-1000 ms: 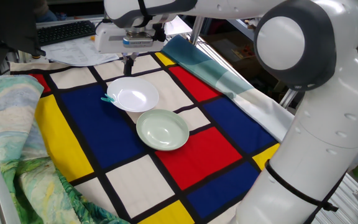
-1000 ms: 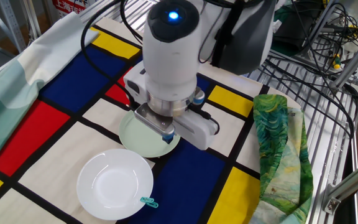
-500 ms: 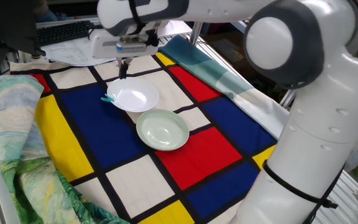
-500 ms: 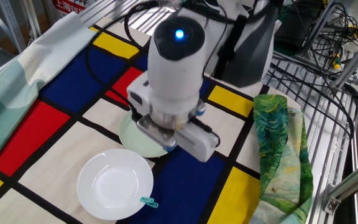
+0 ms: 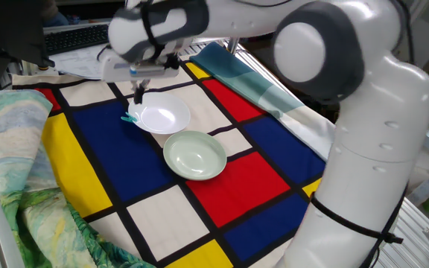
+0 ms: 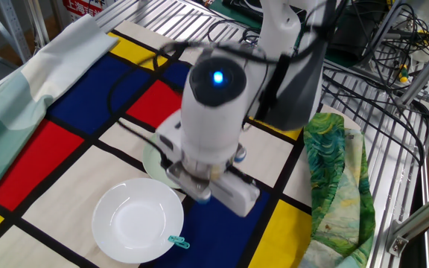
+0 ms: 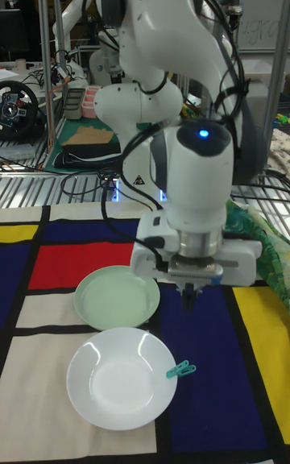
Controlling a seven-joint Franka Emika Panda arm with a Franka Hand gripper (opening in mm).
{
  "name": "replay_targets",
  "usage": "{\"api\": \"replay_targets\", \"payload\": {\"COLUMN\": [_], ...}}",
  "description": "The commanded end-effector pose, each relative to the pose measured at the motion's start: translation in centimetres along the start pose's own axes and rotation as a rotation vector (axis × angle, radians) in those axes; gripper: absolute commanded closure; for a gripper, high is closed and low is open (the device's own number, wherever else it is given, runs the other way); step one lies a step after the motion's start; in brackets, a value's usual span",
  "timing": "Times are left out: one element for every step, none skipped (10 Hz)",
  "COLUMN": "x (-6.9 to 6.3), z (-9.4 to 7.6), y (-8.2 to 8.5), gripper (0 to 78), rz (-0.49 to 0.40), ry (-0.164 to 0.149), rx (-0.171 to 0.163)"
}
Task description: Use a clamp
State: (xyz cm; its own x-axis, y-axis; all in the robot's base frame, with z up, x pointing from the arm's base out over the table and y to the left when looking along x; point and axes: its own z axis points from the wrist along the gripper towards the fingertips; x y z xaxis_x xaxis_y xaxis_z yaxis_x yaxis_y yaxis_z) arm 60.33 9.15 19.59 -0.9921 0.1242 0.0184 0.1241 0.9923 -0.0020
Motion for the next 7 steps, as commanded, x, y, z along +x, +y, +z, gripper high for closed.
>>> {"api": "replay_targets", "payload": {"x": [-1.5,-2.0,-2.5,-3.0,-3.4,-3.6,-3.6], "z": [2.4,2.6,2.9,3.3,3.6,3.9,3.9], "y": [0.9,1.0,1.0,1.1,1.1,1.1,1.1], "gripper": [77.6,77.6,77.6,77.6,77.6,77.6,77.6], "rz": [0.000,-0.006,-0.014,-0.024,-0.034,-0.035,-0.034], "ry": [-0.036,-0.037,-0.038,-0.044,-0.048,-0.048,-0.048], "rx": [0.000,0.010,0.014,0.014,0.025,0.025,0.026]}}
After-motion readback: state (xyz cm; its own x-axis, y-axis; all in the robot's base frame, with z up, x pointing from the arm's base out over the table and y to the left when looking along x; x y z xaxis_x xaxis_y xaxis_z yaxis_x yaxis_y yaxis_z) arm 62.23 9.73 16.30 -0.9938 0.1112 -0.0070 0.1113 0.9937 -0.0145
